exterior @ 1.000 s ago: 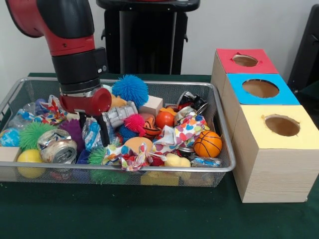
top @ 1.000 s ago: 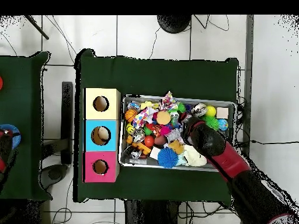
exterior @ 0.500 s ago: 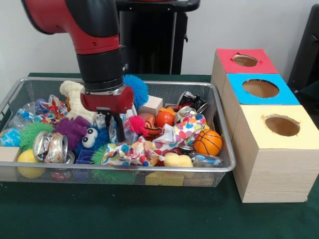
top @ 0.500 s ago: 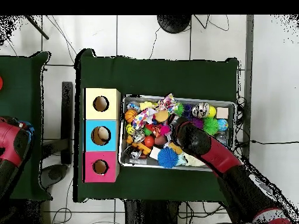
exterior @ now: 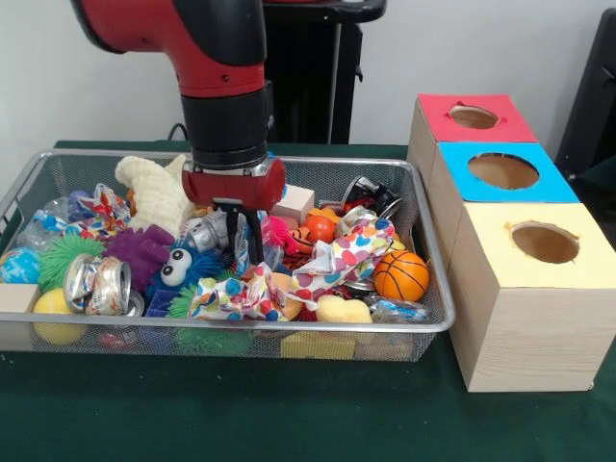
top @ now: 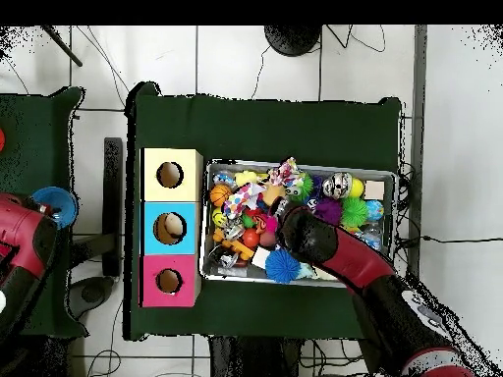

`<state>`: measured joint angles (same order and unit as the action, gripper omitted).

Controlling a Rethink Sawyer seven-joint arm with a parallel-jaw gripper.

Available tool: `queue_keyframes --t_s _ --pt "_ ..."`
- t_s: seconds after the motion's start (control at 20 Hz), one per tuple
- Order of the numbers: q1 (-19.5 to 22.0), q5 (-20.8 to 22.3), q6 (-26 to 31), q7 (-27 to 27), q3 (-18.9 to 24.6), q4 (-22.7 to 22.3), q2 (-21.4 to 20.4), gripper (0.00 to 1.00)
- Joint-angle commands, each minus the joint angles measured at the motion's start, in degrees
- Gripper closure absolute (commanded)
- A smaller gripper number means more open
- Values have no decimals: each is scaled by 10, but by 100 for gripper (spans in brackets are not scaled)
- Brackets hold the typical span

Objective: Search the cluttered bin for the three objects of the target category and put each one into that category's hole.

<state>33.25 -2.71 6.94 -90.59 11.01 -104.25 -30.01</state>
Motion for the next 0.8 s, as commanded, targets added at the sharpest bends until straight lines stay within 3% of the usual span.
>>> queue_keyframes --t_s 0.05,0.2,0.35,0.65,0.8 --pt "-16 -6 95 -74 -26 2 -28 100" --pt "-31 -2 100 -77 -43 -6 -50 100" --pt "-107 15 148 -80 -133 18 -89 100" --pt "-131 12 162 -79 -144 11 -141 100" --pt "-159 1 193 -103 -171 17 -158 100"
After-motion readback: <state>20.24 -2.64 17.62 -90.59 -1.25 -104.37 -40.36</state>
